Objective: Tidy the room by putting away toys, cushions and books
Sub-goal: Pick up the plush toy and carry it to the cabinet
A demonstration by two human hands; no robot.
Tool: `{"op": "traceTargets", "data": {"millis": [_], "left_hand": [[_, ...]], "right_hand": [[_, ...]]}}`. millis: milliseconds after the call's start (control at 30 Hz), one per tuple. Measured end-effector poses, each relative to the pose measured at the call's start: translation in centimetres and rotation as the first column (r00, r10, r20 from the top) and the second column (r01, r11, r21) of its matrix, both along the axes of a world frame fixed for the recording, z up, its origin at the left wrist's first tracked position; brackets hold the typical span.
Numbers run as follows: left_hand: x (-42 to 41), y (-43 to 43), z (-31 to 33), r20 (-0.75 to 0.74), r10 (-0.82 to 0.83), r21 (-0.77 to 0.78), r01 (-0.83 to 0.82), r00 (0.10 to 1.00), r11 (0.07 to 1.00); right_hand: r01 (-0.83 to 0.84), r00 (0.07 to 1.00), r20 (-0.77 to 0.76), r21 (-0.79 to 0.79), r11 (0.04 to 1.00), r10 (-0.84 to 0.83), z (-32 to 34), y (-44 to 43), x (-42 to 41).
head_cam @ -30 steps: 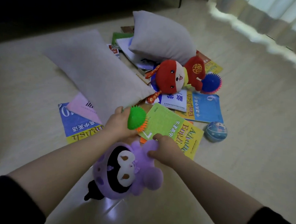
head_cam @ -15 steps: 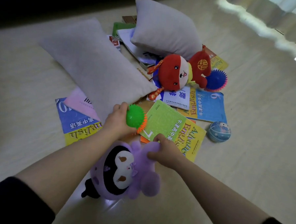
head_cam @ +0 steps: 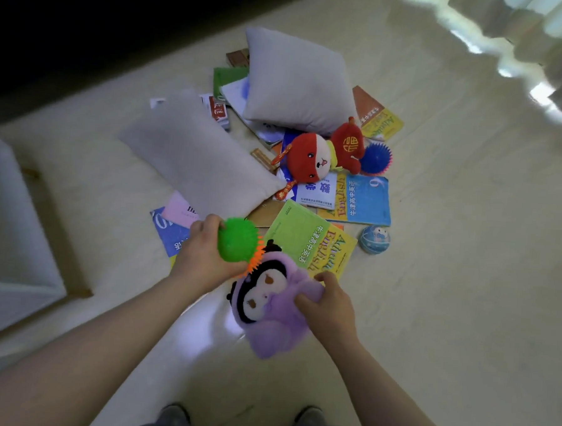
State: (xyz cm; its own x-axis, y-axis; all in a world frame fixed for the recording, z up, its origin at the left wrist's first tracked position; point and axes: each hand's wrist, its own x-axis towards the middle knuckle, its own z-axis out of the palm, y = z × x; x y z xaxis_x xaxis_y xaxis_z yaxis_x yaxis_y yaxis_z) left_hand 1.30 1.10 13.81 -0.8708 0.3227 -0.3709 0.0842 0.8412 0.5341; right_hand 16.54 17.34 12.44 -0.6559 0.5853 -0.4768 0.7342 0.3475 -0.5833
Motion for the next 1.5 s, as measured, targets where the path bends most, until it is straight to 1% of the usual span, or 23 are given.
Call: {"op": "traceTargets", "data": {"millis": [67, 233, 467, 567, 667, 800, 900, 1033, 1133, 1267, 1400, 1500], "left_hand": [[1.1, -0.5, 4.1, 0.031, -0.002, -0.006, 0.002, 1.000, 1.000], [3.8, -0.3, 17.1, 0.089, -0.017, 0.007, 0.017, 0.996, 1.000], [7.0, 2.5, 37.8, 0.042, -0.135, 0.080, 0.132, 0.990, 0.988], [8.5, 4.4, 46.0, -0.002, -0.213, 0.187, 0.209, 0.977, 0.960], [10.2, 7.6, 53.0, -0.081, -0.279, 0.233, 0.290, 0.957, 0.928], [13.4, 11.6, 58.6, -0.170, -0.358, 0.267, 0.393, 0.918, 0.880], [16.2, 15.5, 61.2, -0.181, -0.407, 0.333, 0.445, 0.895, 0.831], [22.2, 22.5, 64.4, -0.212, -0.476, 0.384, 0.521, 0.853, 0.762], [26.8, 26.9, 66.1, -0.218, -0.514, 0.416, 0.555, 0.830, 0.720], [31.1, 31.1, 67.1, -0.213, -0.535, 0.448, 0.568, 0.818, 0.691], [35.3, 36.4, 67.5, -0.221, -0.608, 0.451, 0.633, 0.762, 0.630], [37.1, 40.5, 67.7, -0.225, -0.652, 0.447, 0.671, 0.724, 0.591]], "right_hand": [[0.024, 1.000, -0.001, -0.015, 1.000, -0.024, 4.1, -0.4, 0.8], [0.147, 0.989, -0.014, -0.011, 0.989, -0.148, 17.3, -0.2, 3.6], [0.309, 0.946, -0.115, 0.052, 0.950, -0.302, 38.5, 2.3, 7.8], [0.420, 0.893, -0.209, 0.061, 0.906, -0.399, 47.3, 3.5, 10.8], [0.518, 0.832, -0.274, 0.071, 0.853, -0.482, 54.2, 5.4, 13.7], [0.589, 0.778, -0.346, 0.112, 0.800, -0.525, 60.1, 8.2, 18.1], [0.644, 0.732, -0.386, 0.123, 0.755, -0.561, 63.7, 10.7, 22.0], [0.740, 0.637, -0.443, 0.123, 0.662, -0.630, 67.5, 15.2, 28.8], [0.804, 0.557, -0.490, 0.115, 0.584, -0.670, 69.5, 18.4, 33.8], [0.850, 0.491, -0.513, 0.107, 0.516, -0.704, 70.6, 21.7, 39.1], [0.896, 0.414, -0.544, 0.101, 0.432, -0.730, 70.9, 25.7, 44.4], [0.919, 0.366, -0.558, 0.091, 0.384, -0.745, 70.9, 28.4, 46.6]]}}
